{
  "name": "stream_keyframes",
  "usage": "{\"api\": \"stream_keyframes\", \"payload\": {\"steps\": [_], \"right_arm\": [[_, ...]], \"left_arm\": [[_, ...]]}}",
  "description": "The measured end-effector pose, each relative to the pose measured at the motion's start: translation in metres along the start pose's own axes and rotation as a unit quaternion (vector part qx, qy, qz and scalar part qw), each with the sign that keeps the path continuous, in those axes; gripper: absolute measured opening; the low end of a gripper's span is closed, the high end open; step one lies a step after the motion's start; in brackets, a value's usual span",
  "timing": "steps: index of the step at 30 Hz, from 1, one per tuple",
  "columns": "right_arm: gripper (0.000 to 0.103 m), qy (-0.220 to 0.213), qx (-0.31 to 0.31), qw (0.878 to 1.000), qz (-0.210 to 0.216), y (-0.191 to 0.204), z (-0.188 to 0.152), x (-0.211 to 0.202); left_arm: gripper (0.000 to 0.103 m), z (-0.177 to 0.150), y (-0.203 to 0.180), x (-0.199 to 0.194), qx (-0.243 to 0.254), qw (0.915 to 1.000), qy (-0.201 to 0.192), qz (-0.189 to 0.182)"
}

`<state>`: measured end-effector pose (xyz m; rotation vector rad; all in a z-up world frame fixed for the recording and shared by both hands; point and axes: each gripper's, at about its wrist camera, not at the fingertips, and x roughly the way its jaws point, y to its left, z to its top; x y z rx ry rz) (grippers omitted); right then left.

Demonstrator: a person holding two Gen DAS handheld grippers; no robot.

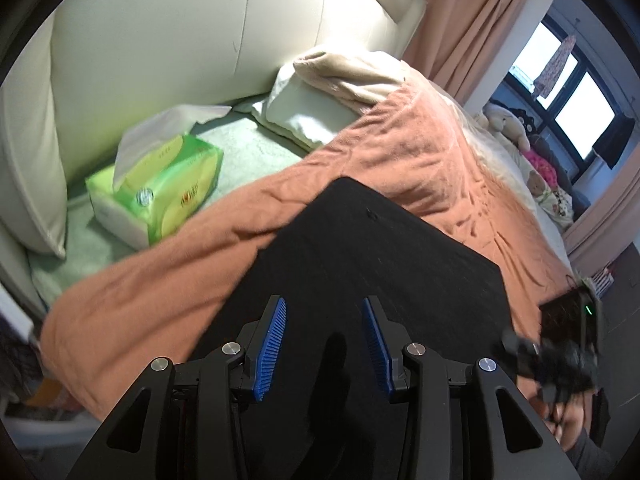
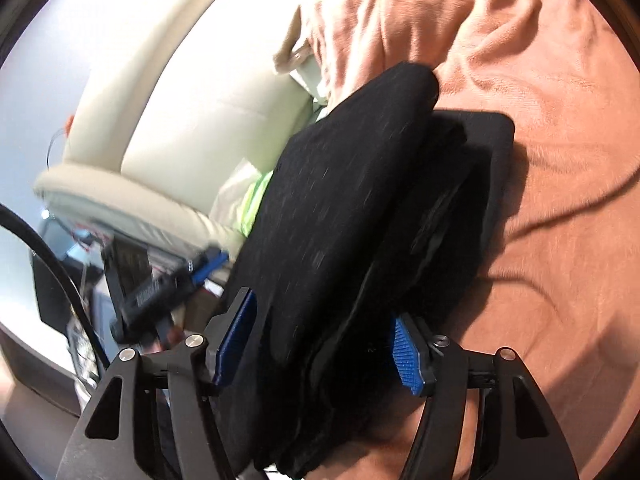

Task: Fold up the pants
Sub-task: 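Lower the black stack onto the bedspread beside the tissue box with both tools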

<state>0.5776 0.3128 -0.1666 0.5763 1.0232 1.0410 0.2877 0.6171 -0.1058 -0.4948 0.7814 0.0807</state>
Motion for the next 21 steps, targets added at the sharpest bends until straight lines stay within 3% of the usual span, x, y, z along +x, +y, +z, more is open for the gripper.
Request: {"api": "stream_keyframes", "payload": {"steps": [3,8,9,11,14,16,18,21], "right_arm": [[0.062,0.028,0.034,0.999,0.007,-0.013,0.015,0.013],[0.058,0.025,0.046,0.999,-0.008,-0.009,0.026,0.014],[0.055,0.021,0.020,0.999,-0.026,0.002,0.026,0.012],[0.034,0.007,-0.060,0.996,-0.071,0.028,0.022,0.006],[0.028,-0.017,-0.153,0.982,-0.111,0.059,0.012,0.002],[0.028,-0.022,-0.184,0.974,-0.131,0.062,0.004,0.005],[0.028,0.006,-0.141,0.981,-0.133,0.036,0.004,0.013],[0.032,0.042,-0.025,0.997,-0.053,-0.008,0.011,0.009]], "left_arm": [[0.042,-0.016,-0.002,-0.004,-0.009,1.0000,0.001,-0.005],[0.042,-0.041,-0.001,-0.009,-0.028,0.9995,-0.008,-0.014],[0.042,-0.043,-0.002,-0.010,-0.030,0.9994,-0.009,-0.011],[0.042,-0.047,0.000,-0.009,-0.038,0.9992,-0.009,-0.009],[0.041,-0.052,0.004,-0.004,-0.051,0.9986,-0.010,-0.012],[0.041,-0.055,0.004,-0.003,-0.049,0.9987,-0.013,-0.010],[0.041,-0.057,0.003,-0.002,-0.052,0.9985,-0.013,-0.013],[0.041,-0.060,-0.002,-0.008,-0.052,0.9985,-0.016,-0.011]]}}
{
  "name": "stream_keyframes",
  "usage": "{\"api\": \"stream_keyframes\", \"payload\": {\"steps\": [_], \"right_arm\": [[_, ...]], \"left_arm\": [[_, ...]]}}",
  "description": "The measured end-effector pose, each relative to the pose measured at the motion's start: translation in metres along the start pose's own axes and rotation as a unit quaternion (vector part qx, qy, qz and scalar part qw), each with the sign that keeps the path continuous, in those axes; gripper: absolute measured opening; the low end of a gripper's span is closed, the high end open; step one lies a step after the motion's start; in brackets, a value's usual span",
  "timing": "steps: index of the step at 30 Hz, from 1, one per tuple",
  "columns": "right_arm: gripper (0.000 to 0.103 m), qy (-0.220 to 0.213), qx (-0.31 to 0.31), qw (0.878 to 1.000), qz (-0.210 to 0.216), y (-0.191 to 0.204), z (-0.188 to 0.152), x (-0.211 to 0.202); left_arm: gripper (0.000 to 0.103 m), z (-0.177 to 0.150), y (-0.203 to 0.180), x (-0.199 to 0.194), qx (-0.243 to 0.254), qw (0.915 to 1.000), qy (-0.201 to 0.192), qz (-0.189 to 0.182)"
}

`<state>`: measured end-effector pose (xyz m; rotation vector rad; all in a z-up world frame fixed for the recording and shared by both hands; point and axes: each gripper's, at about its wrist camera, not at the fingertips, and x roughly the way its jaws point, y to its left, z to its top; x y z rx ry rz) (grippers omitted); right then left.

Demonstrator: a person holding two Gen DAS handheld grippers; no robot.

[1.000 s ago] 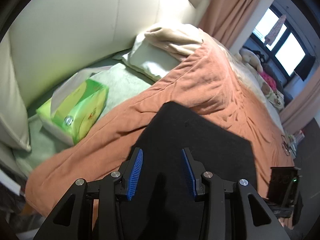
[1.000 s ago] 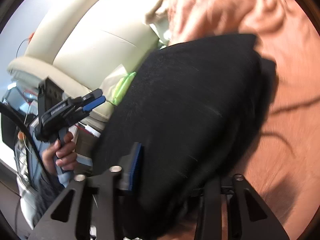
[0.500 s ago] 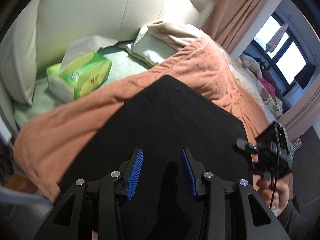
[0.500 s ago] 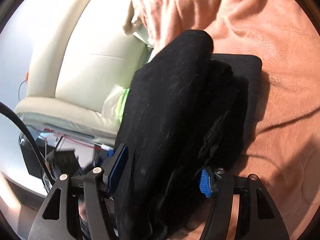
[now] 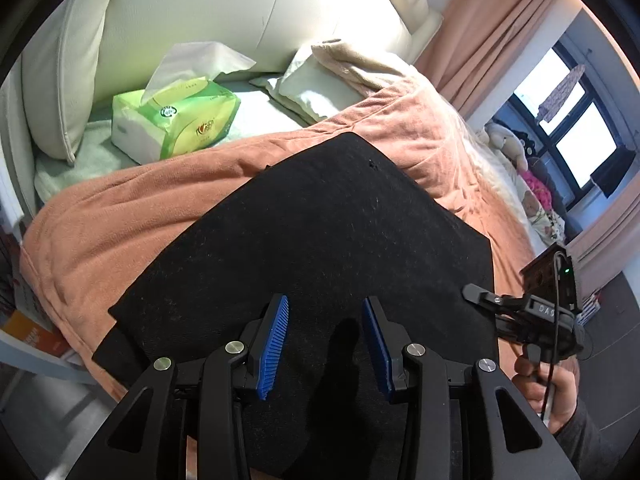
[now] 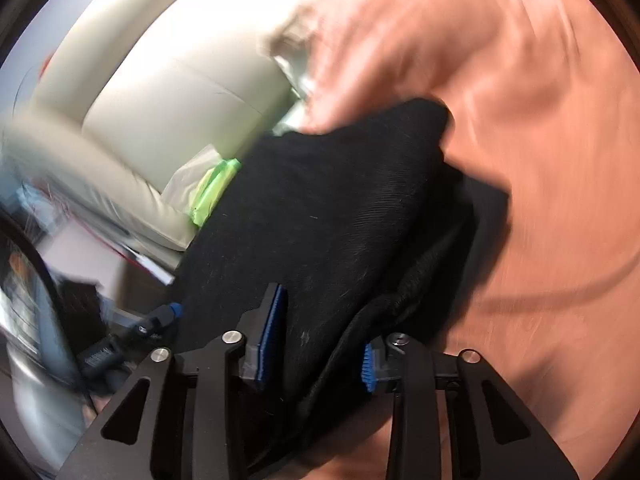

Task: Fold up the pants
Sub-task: 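Lower the black stack onto the bedspread beside the tissue box with both tools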

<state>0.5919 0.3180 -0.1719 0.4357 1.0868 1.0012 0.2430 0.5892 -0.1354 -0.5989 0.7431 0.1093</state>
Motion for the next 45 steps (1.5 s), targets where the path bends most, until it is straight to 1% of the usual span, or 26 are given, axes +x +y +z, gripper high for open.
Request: {"api": "stream_keyframes", "payload": {"steps": [1,2,4,6,7,10,11,13,15,16,17,18,20,21,22,23,25,26,27,31,34,37,39,43,45], "right_arm": [[0.032,-0.002,0.007,1.000,0.009,-0.003,0.000,-0.004],[0.033,-0.006,0.002,1.000,0.007,-0.003,-0.003,-0.013],[0.039,-0.018,-0.021,0.999,-0.017,0.002,-0.008,-0.026],[0.039,-0.018,-0.036,0.999,-0.017,0.005,-0.007,-0.032],[0.039,-0.014,-0.036,0.999,-0.015,0.008,-0.005,-0.029],[0.040,0.002,-0.007,1.000,-0.003,-0.001,0.004,-0.020],[0.048,0.003,0.006,1.000,-0.004,-0.005,0.007,-0.014],[0.061,-0.005,0.017,1.000,-0.016,-0.010,0.011,-0.016],[0.061,-0.023,0.012,0.999,-0.032,-0.009,0.017,-0.014],[0.059,-0.048,-0.008,0.998,-0.047,-0.004,0.021,-0.019],[0.046,-0.062,-0.022,0.996,-0.055,0.002,0.023,-0.021],[0.043,-0.061,-0.030,0.996,-0.061,0.006,0.026,-0.021],[0.032,-0.057,-0.047,0.995,-0.064,0.012,0.028,-0.023],[0.031,-0.060,-0.061,0.994,-0.075,0.016,0.028,-0.024],[0.030,-0.064,-0.083,0.989,-0.101,0.022,0.026,-0.025],[0.025,-0.066,-0.099,0.985,-0.125,0.026,0.023,-0.027],[0.025,-0.074,-0.127,0.972,-0.185,0.036,0.019,-0.029],[0.025,-0.079,-0.139,0.966,-0.204,0.043,0.018,-0.031],[0.025,-0.086,-0.148,0.962,-0.211,0.050,0.017,-0.035],[0.025,-0.108,-0.201,0.955,-0.190,0.077,0.010,-0.051],[0.025,-0.095,-0.231,0.953,-0.172,0.086,0.005,-0.049],[0.025,-0.081,-0.265,0.944,-0.178,0.088,0.001,-0.040],[0.025,-0.073,-0.285,0.939,-0.181,0.089,0.005,-0.035],[0.025,-0.053,-0.330,0.920,-0.203,0.084,0.017,-0.022],[0.025,-0.050,-0.340,0.918,-0.199,0.083,0.019,-0.021]], "left_arm": [[0.042,-0.001,-0.002,-0.003,0.002,1.0000,-0.002,0.006],[0.042,-0.003,-0.004,-0.007,0.003,1.0000,-0.003,0.008],[0.042,-0.009,-0.005,-0.013,0.001,0.9999,-0.009,0.007],[0.042,-0.016,-0.006,-0.018,-0.003,0.9999,-0.013,0.004],[0.042,-0.020,-0.006,-0.022,-0.007,0.9998,-0.016,0.003],[0.042,-0.030,-0.007,-0.028,-0.018,0.9996,-0.021,-0.004],[0.042,-0.034,-0.007,-0.031,-0.021,0.9996,-0.021,-0.004],[0.042,-0.040,-0.007,-0.036,-0.030,0.9993,-0.022,-0.005],[0.042,-0.043,-0.007,-0.038,-0.032,0.9992,-0.024,-0.004],[0.042,-0.044,-0.007,-0.038,-0.033,0.9992,-0.023,-0.003],[0.042,-0.045,-0.007,-0.038,-0.032,0.9993,-0.021,-0.002],[0.042,-0.047,-0.006,-0.037,-0.031,0.9994,-0.019,0.000],[0.042,-0.048,-0.005,-0.034,-0.029,0.9994,-0.014,0.009],[0.042,-0.050,-0.005,-0.033,-0.029,0.9994,-0.012,0.013],[0.042,-0.052,-0.004,-0.033,-0.029,0.9994,-0.010,0.018],[0.042,-0.054,-0.005,-0.031,-0.027,0.9993,-0.008,0.026],[0.042,-0.056,-0.008,-0.030,-0.020,0.9991,-0.004,0.038],[0.042,-0.056,-0.010,-0.032,-0.018,0.9990,-0.005,0.041],[0.042,-0.056,-0.011,-0.034,-0.017,0.9989,-0.007,0.043],[0.042,-0.051,-0.022,-0.045,-0.005,0.9990,-0.021,0.040],[0.042,-0.047,-0.033,-0.047,0.007,0.9987,-0.030,0.040],[0.042,-0.044,-0.044,-0.044,0.017,0.9986,-0.034,0.036],[0.042,-0.044,-0.051,-0.042,0.021,0.9985,-0.039,0.034],[0.042,-0.044,-0.061,-0.033,0.016,0.9980,-0.050,0.035],[0.042,-0.043,-0.065,-0.025,0.016,0.9981,-0.050,0.032]]}}
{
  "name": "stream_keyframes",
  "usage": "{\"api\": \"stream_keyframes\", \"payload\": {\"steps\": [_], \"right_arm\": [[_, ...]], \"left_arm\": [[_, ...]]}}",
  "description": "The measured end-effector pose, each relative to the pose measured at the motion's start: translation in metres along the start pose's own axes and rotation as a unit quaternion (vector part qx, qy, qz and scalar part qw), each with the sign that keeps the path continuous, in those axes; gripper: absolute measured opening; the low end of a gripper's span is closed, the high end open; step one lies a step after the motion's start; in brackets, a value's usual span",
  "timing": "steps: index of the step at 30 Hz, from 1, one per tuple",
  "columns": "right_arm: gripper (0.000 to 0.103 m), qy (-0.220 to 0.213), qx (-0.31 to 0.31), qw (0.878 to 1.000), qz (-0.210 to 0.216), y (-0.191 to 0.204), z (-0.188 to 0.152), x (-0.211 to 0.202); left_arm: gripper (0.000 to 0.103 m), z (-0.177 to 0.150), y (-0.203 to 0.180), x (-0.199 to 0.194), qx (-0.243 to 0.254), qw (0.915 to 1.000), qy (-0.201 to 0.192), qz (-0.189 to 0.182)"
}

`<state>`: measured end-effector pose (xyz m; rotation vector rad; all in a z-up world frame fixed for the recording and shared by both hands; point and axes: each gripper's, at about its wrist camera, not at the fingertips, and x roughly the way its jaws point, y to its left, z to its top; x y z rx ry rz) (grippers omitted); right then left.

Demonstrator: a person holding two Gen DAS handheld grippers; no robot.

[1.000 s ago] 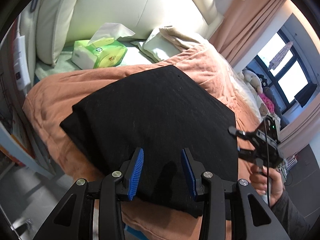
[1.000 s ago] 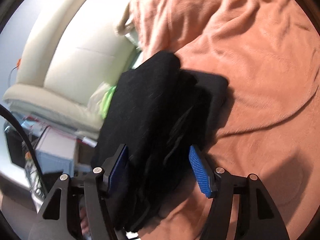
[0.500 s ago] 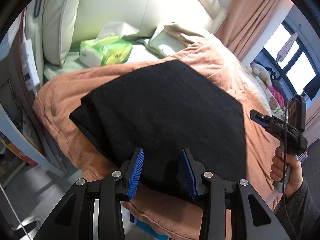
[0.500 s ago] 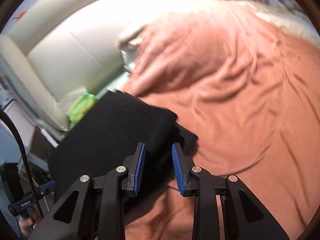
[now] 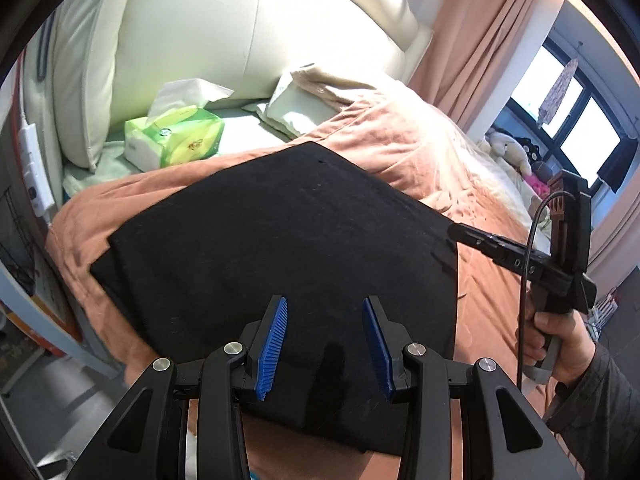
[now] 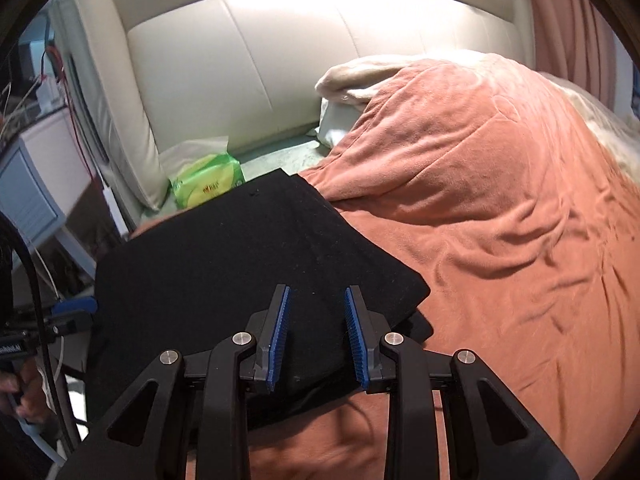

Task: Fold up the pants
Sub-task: 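Lower the black stack onto the bedspread beside the tissue box with both tools, then open both tools and withdraw them from the placed black stack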

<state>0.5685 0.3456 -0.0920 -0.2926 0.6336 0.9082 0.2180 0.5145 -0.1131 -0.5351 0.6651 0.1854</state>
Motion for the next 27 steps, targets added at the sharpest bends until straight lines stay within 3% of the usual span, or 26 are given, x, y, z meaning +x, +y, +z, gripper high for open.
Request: {"api": "stream_keyframes", "payload": {"steps": [5,10,13,21,27], "right_arm": [[0.025,0.002,-0.025,1.000,-0.010,-0.002,-0.004,0.019],[0.023,0.018,0.012,1.000,0.004,-0.022,-0.014,0.038],[0.023,0.029,0.002,0.999,-0.014,-0.022,-0.023,0.045],[0.023,0.035,0.024,0.999,-0.024,-0.009,-0.027,0.027],[0.023,0.030,-0.009,0.999,0.019,0.025,-0.035,0.007]], "left_arm": [[0.042,-0.001,-0.014,0.022,0.012,0.9998,0.017,0.000],[0.042,-0.002,-0.023,0.038,0.015,0.9991,0.039,0.005],[0.042,-0.002,-0.021,0.046,0.004,0.9987,0.052,0.004],[0.042,-0.017,-0.039,0.041,0.009,0.9979,0.061,-0.019],[0.034,-0.035,-0.041,0.031,-0.012,0.9970,0.064,-0.041]]}}
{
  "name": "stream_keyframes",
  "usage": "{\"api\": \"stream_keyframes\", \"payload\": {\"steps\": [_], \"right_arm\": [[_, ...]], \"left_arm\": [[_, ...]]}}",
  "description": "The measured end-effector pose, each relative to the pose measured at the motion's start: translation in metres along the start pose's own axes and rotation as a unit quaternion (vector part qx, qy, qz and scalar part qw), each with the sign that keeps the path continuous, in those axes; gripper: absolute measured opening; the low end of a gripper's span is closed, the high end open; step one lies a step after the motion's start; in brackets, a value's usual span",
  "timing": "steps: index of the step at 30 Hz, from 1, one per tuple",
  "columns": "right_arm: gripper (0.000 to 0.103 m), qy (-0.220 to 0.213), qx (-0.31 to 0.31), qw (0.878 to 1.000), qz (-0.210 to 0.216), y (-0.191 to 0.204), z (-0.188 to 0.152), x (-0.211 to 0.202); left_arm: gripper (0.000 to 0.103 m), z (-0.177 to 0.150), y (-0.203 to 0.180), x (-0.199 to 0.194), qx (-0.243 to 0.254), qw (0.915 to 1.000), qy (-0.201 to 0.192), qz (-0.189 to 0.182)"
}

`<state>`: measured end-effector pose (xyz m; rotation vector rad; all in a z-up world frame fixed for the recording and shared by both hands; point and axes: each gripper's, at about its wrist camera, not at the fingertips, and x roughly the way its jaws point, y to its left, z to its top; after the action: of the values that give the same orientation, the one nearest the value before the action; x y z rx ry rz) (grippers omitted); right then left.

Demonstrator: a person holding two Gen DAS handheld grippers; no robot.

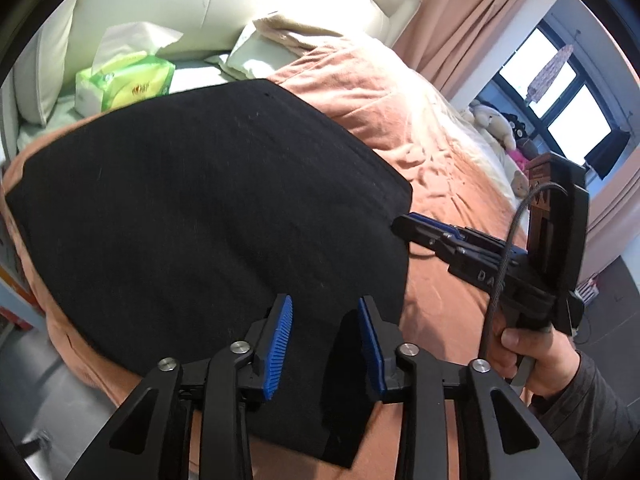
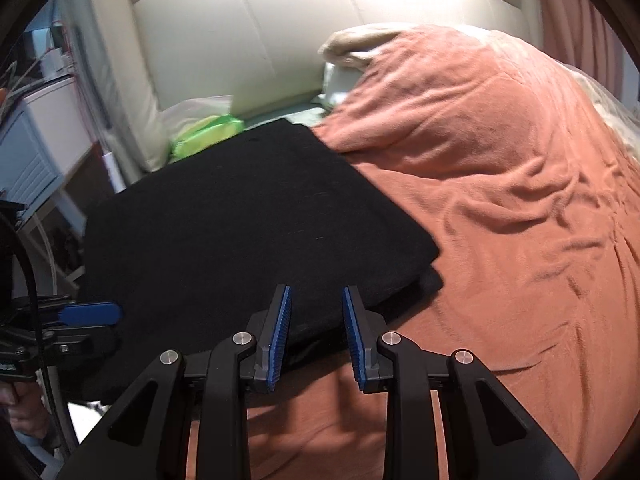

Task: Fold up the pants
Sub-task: 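Open both tools and withdraw them from the placed black stack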

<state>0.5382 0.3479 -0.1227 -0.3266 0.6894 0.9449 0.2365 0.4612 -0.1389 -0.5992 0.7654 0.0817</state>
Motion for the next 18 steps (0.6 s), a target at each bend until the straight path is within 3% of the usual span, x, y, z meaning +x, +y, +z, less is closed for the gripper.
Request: {"api": "stream_keyframes", "payload": {"steps": [5,9,13,15,18], "right_arm": [[0.023,0.022,-0.020,0.999,0.009,0.022,-0.016,0.002],[0.023,0.046,0.010,0.998,0.029,0.012,-0.026,-0.005],[0.023,0.036,0.004,0.999,0.016,0.010,-0.029,-0.033],[0.026,0.027,0.010,0.999,0.019,0.011,-0.029,-0.053],[0.026,0.013,0.013,1.000,0.023,0.013,-0.027,-0.080]], "left_arm": [[0.027,-0.013,0.004,-0.005,-0.021,0.9997,0.010,-0.013],[0.027,-0.024,0.001,-0.010,-0.026,0.9995,0.014,-0.010],[0.027,-0.026,-0.007,-0.023,-0.026,0.9996,0.013,0.003],[0.029,-0.026,-0.012,-0.030,-0.026,0.9995,0.009,0.017],[0.047,-0.028,-0.026,-0.041,-0.009,0.9996,0.002,0.027]]}}
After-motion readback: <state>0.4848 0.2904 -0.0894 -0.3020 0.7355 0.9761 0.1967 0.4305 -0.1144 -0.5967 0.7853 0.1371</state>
